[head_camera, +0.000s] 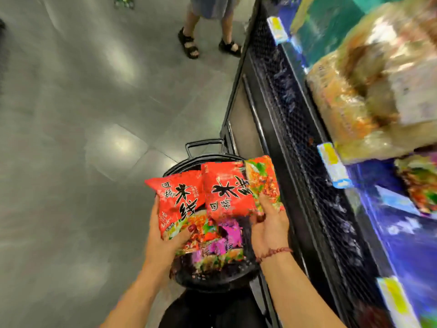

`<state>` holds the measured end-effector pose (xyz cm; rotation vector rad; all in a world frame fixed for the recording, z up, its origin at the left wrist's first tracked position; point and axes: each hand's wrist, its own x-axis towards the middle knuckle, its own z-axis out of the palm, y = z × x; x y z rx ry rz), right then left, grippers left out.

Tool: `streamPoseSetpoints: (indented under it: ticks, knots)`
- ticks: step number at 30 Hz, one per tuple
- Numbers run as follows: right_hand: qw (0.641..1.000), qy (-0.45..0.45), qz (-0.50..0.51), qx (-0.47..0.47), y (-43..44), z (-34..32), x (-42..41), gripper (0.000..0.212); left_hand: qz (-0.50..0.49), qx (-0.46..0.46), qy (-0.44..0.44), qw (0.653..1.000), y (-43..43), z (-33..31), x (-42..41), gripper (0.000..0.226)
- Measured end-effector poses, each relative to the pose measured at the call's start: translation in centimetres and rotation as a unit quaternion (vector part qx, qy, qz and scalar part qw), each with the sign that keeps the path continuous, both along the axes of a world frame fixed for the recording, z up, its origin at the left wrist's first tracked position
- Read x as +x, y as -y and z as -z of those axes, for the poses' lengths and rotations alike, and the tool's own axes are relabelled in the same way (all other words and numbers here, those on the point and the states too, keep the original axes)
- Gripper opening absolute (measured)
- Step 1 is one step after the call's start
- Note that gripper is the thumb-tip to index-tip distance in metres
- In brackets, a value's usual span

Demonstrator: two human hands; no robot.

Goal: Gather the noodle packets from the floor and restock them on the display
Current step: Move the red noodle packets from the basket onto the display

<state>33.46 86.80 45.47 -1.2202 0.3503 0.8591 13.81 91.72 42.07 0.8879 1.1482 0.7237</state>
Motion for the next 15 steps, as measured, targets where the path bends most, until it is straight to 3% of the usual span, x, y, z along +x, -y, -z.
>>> streamPoseSetpoints:
  ticks: [3, 5, 9, 15]
  knots:
    - [0.997, 0.037, 0.003, 0.062, 2.1, -4.5, -1.3, 0.025, 0.013, 0.018, 0.039, 0.999, -0.1, -4.0, 0.7, 0.092]
    - [0.996, 0.076, 0.01, 0.053, 4.0, -6.7, -1.1, 0.039, 0.03, 0.036, 0.052, 0.998, -0.1, -6.1, 1.4, 0.089]
    - [0.989, 0.145, -0.011, 0.022, 8.5, -9.9, 0.6, 0.068, 0.088, 0.064, 0.086, 0.99, 0.1, -8.6, 3.4, 0.095]
    - [0.984, 0.17, -0.011, 0.054, 18.2, -13.4, 1.9, 0.085, 0.233, 0.072, 0.129, 0.961, 3.1, -11.6, 8.7, 0.103]
